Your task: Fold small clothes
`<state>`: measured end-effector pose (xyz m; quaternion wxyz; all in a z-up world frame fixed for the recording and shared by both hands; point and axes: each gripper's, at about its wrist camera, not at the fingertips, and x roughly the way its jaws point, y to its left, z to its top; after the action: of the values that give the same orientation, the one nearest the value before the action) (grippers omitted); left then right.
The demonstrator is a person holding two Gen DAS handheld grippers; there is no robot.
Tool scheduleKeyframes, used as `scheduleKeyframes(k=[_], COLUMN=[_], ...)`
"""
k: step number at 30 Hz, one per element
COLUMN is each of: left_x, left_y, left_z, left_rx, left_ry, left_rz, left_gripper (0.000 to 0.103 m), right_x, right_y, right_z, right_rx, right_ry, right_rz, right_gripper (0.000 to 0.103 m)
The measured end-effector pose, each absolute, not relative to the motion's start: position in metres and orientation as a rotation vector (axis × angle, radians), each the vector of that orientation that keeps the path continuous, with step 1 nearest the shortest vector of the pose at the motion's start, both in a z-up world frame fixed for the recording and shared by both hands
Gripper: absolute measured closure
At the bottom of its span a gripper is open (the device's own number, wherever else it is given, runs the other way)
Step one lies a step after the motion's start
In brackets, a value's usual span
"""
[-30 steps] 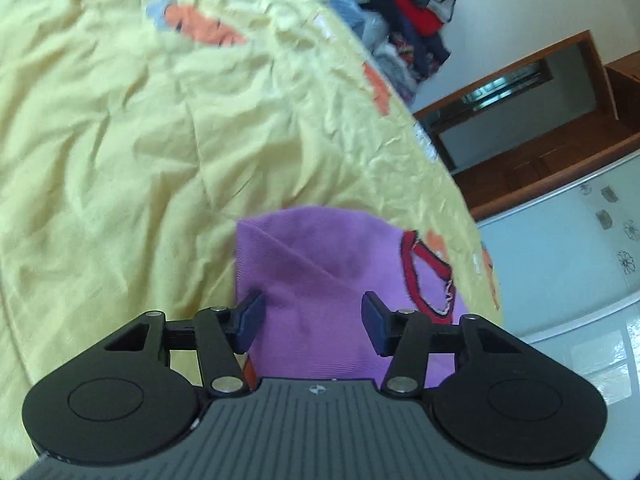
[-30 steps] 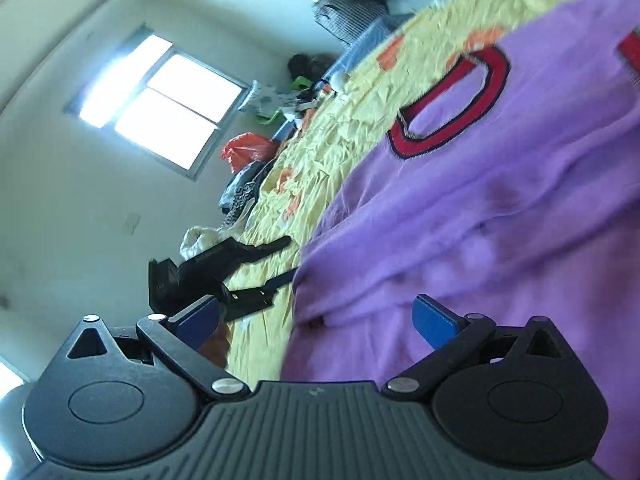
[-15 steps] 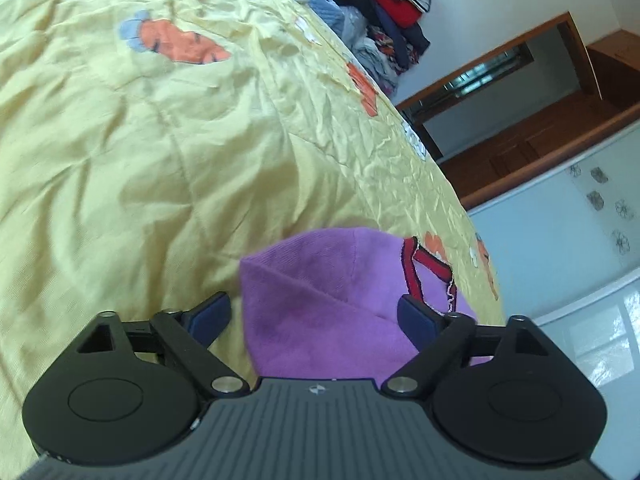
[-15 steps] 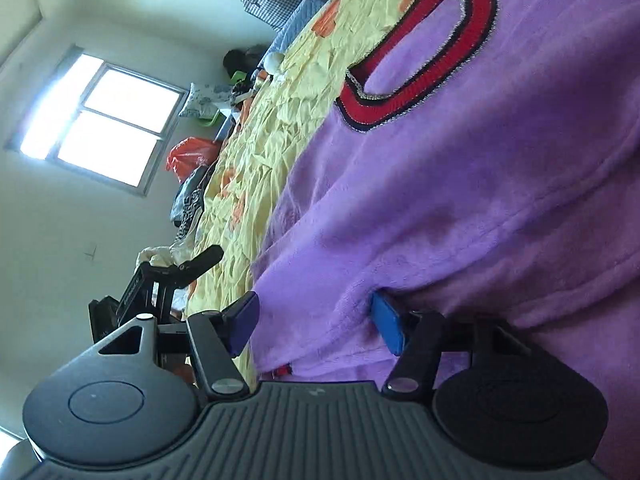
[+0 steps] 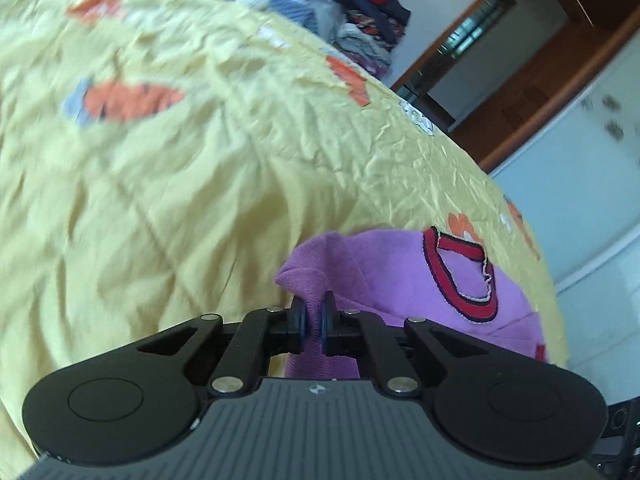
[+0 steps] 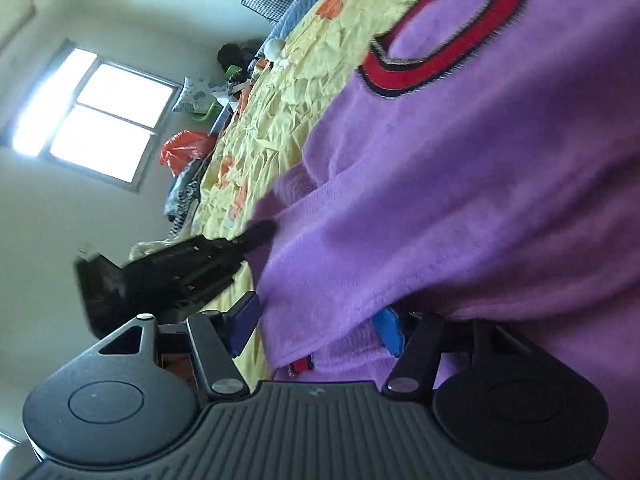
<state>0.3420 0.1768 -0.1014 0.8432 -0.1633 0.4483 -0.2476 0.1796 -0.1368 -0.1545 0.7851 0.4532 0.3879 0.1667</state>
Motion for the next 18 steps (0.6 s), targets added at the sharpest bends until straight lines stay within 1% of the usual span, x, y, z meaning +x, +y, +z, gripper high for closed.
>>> scheduleKeyframes(k=[1,2,5,7,8,9,10,11,12,13,14,15,16,17,18], left_x=[0.344,0.345,0.351,0.353,0.352,0.351,0.350,0.348,0.343,0.335,0.325,0.313,0.301,0.289,0.278], left_y=[0.174,0.170,0.158,0.151,0.152,0.155,0.162,0.169,0.176,0.181,0.185,0.186,0.184,0.179,0.169], left_z=[-0.098,-0.095,-0.097,-0.106,-0.110,-0.111,-0.110,-0.108,-0.101,-0.093,-0.084,-0.075,-0.066,-0.059,-0.055], left_rx=[-0.321,-0.287,-0.183,-0.120,-0.112,-0.122,-0.147,-0.154,-0.138,-0.124,-0.125,-0.151,-0.187,-0.212,-0.215], left_ry=[0.937,0.925,0.924,0.936,0.935,0.927,0.930,0.926,0.904,0.877,0.851,0.829,0.803,0.779,0.768], left_rz=[-0.526,-0.531,-0.525,-0.501,-0.495,-0.491,-0.460,-0.415,-0.358,-0.313,-0.301,-0.337,-0.384,-0.430,-0.473], left_gripper=[0.095,0.095,0.095,0.093,0.091,0.086,0.086,0.086,0.086,0.090,0.090,0.090,0.090,0.089,0.082], right_x=[0.183,0.184,0.174,0.169,0.167,0.166,0.164,0.162,0.154,0.145,0.136,0.130,0.125,0.123,0.124], right_y=[-0.133,-0.129,-0.125,-0.126,-0.127,-0.123,-0.121,-0.122,-0.129,-0.141,-0.158,-0.175,-0.190,-0.206,-0.221], right_z=[-0.157,-0.163,-0.165,-0.162,-0.160,-0.154,-0.148,-0.140,-0.131,-0.122,-0.113,-0.107,-0.102,-0.098,-0.096], right_rx=[0.961,0.950,0.887,0.847,0.818,0.765,0.722,0.689,0.649,0.611,0.558,0.498,0.422,0.324,0.265], right_ry=[0.854,0.875,0.854,0.853,0.855,0.868,0.894,0.921,0.913,0.874,0.810,0.748,0.694,0.653,0.632], right_rz=[0.362,0.368,0.400,0.390,0.383,0.399,0.425,0.443,0.453,0.445,0.407,0.352,0.280,0.198,0.142], right_gripper=[0.090,0.100,0.100,0.100,0.102,0.099,0.098,0.093,0.077,0.065,0.033,0.009,0.006,0.007,0.007])
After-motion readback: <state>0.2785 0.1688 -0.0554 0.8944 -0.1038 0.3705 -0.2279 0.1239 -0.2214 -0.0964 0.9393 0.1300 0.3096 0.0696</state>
